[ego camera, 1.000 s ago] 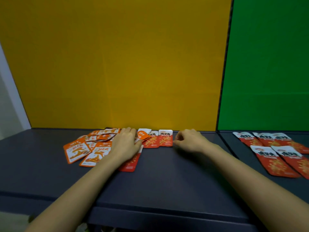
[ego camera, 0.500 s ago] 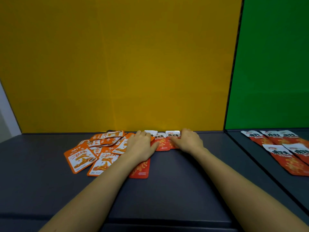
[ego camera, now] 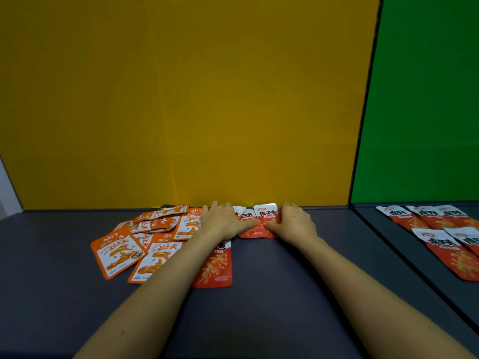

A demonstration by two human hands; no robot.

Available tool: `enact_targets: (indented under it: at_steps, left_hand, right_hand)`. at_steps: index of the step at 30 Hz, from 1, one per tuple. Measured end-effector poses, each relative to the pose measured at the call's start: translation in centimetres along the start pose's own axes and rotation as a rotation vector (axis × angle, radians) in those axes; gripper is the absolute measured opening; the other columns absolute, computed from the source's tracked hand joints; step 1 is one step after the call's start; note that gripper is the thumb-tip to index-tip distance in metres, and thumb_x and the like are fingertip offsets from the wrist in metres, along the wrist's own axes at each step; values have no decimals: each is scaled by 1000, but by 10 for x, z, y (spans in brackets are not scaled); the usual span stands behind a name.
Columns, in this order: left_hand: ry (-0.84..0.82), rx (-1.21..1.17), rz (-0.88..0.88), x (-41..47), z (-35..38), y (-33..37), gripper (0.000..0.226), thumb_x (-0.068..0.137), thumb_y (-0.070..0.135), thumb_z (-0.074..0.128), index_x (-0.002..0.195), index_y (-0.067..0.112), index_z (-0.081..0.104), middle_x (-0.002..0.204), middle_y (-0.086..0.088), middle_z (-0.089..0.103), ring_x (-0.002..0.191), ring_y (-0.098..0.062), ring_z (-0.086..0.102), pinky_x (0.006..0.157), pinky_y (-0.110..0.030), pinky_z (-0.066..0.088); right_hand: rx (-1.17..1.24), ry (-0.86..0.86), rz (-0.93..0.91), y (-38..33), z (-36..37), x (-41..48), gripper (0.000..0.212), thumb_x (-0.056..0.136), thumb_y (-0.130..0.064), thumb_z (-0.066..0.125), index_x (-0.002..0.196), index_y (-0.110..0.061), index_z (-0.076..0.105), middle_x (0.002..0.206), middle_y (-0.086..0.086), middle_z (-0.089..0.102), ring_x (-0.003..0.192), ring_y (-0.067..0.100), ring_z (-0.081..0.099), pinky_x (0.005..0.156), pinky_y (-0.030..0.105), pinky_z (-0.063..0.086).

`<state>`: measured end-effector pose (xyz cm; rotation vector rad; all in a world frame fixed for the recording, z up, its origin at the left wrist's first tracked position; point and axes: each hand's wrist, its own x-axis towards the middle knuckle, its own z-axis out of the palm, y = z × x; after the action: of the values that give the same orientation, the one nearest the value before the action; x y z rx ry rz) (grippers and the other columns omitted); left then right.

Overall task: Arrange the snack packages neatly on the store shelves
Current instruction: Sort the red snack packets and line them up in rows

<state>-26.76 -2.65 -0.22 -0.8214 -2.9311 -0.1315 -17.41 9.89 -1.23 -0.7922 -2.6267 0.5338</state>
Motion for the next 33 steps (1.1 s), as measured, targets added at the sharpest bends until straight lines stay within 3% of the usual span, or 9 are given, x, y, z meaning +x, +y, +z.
enact_targets:
  at_steps: [5,8,15,19,22,25,27,31,33]
  left_hand:
    - [-69,-229,-75,6,-11,11,92,64,67,68,129,6,43,142,-14,41,135,-31,29,106,-39,28]
    - [-151,-309,-106,10,-14,16,84,66,59,73,126,8,46,142,-17,38,135,-32,29,105,-38,30]
    - [-203,-419,-139,22,-7,21,93,61,56,77,135,11,42,144,-16,36,134,-33,32,104,-40,33]
    - [27,-309,-80,17,-7,25,68,65,59,72,111,10,59,127,-12,55,121,-31,44,97,-38,34]
    - [226,-354,-9,13,-7,27,60,70,60,66,98,8,62,114,-14,61,108,-33,54,86,-37,40]
    - [326,-507,-23,9,-13,31,59,72,62,63,99,10,57,111,-11,62,103,-32,56,78,-36,43]
    - [336,-617,-77,11,-18,37,61,72,64,61,100,11,55,112,-11,62,104,-32,56,77,-36,43]
    - [182,-735,-184,19,-15,57,79,74,66,58,125,6,49,131,-13,53,119,-32,51,93,-39,44]
    - [155,-759,-204,21,-6,67,82,76,62,60,129,3,44,135,-14,50,124,-32,47,95,-38,42]
  right_hand:
    - [73,-40,60,2,-3,3,61,80,-45,67,126,-10,48,130,11,52,121,31,49,89,36,43]
    - [128,-74,109,4,-4,6,61,77,-45,70,123,-10,51,129,11,55,120,31,51,88,35,44]
    - [170,-81,154,11,-8,8,53,77,-43,69,117,-11,57,124,11,60,116,30,54,84,33,42]
    - [211,-99,149,16,-9,8,42,77,-41,68,108,-14,64,116,10,65,110,30,58,75,28,39]
    - [257,-109,146,19,-13,7,35,79,-38,66,105,-15,66,114,9,66,108,28,59,75,27,39]
    - [337,-111,148,22,-18,4,16,83,-31,65,85,-16,63,114,9,66,109,28,59,87,33,46]
    - [403,-93,160,25,-21,5,22,83,-27,66,67,-22,51,112,11,67,108,28,60,95,40,47]
    - [531,-60,199,33,-20,10,21,79,-26,70,71,-24,51,110,12,69,104,28,63,95,44,48]
    - [569,-52,215,37,-20,11,22,78,-26,70,71,-24,49,109,11,68,104,28,63,95,44,49]
